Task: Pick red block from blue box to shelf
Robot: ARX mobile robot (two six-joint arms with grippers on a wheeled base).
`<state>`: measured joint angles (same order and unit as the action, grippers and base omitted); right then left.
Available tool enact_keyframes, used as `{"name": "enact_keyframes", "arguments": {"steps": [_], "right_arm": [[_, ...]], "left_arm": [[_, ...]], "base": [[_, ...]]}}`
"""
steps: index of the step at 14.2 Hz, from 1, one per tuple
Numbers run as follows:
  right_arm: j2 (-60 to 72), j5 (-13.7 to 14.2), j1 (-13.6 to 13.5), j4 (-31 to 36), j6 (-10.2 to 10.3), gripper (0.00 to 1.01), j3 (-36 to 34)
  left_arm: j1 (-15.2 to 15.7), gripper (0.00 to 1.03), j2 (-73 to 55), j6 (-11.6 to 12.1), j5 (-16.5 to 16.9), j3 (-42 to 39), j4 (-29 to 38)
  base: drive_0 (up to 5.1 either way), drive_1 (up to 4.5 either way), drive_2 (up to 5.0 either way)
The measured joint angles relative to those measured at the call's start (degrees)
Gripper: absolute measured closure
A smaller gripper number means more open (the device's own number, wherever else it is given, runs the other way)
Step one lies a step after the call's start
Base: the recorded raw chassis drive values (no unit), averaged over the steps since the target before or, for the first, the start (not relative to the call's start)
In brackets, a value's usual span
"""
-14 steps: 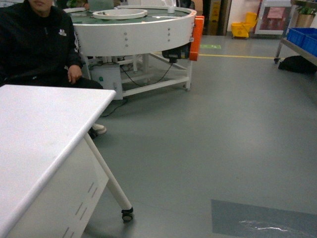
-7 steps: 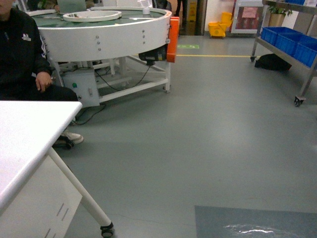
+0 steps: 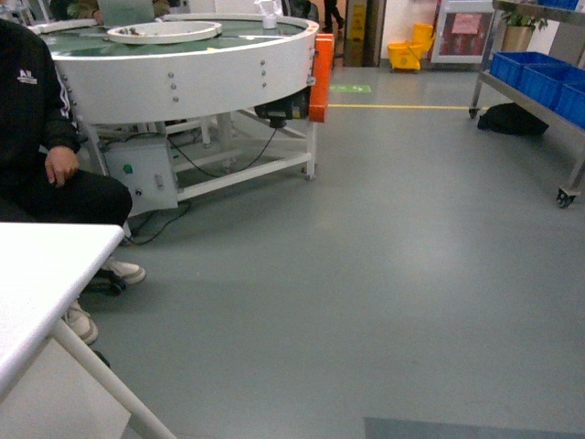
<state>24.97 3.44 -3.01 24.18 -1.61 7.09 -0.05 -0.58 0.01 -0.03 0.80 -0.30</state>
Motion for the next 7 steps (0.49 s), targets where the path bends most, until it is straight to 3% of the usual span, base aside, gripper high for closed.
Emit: {"name": "enact_keyframes", "arguments": {"steps": [3,7], "right_arm": [[0.07,-0.04,-0.02,-0.15,0.00,0.75,0.00],[0.07,-0.17,0.00,-0.17,0.00,0.75,0.00]], "left_arm": [[0.02,0.05,0.00,0.02,-0.04,0.00,0.00],[0.07,0.05,0.00,0.00,0.00,0.00,-0.13]], "base": [[-0.1,4.19,-4.3],[-1.9,2.32,-6.2]]}}
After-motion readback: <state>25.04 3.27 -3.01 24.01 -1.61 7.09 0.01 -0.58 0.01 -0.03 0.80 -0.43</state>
